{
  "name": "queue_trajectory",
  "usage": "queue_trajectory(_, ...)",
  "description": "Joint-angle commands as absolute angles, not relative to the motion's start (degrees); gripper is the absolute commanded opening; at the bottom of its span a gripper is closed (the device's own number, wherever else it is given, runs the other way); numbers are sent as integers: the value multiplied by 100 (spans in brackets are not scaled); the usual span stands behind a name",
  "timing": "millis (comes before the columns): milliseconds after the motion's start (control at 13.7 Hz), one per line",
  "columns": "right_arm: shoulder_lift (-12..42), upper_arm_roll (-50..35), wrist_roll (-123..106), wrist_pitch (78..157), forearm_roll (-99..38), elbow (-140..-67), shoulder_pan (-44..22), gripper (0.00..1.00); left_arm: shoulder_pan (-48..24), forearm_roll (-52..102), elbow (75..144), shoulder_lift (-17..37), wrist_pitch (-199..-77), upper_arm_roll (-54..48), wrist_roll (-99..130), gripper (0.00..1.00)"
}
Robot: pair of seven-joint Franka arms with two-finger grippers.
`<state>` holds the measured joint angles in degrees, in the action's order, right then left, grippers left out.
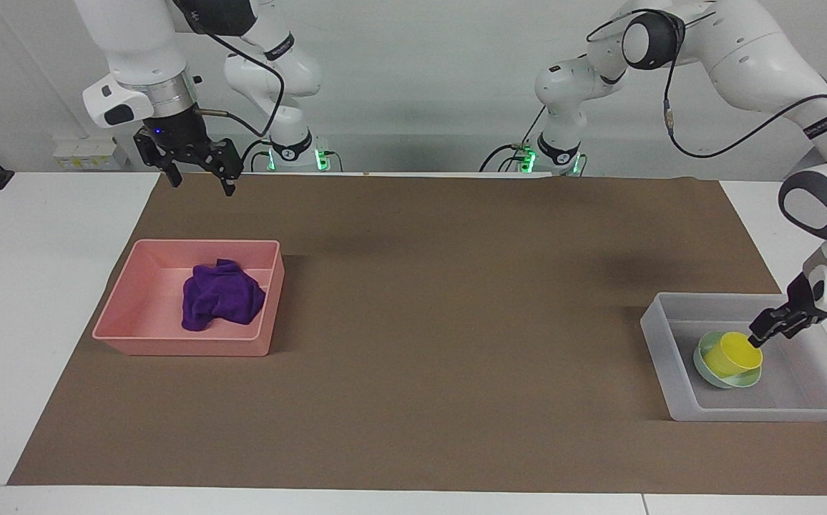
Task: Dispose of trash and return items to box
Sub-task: 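Lower the yellow cup into the green bowl and open the left gripper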
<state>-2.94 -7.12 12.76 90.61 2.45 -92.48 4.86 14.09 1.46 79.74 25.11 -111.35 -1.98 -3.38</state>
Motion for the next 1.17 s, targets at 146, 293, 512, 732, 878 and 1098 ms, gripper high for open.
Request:
queue_trajectory(146,-272,-729,1072,8982,79,-9202,571,100,705,79,8112,1286,-9336,-378,-272,100)
queue_trajectory(293,-272,-729,1072,8982,79,-9202,571,100,545,79,8112,898,-8748,-386,-238,100)
queue_trajectory(512,-272,-729,1072,8982,70,-9202,571,100,108,-52,8243,372,-8367,-239,-316,100)
queue_trajectory(732,-272,-729,1072,8982,79,-9202,571,100,-529,-44,8718,-43,-8543,519,-334,100)
queue_trajectory(878,-272,-729,1072,8982,79,-9202,571,100,-361,-44,8841,-149,-8622,414,-343,100)
queue_trajectory(1098,-272,-729,1072,8982,79,-9202,571,100,-360,-88,8964,-158,-8648,396,-334,100)
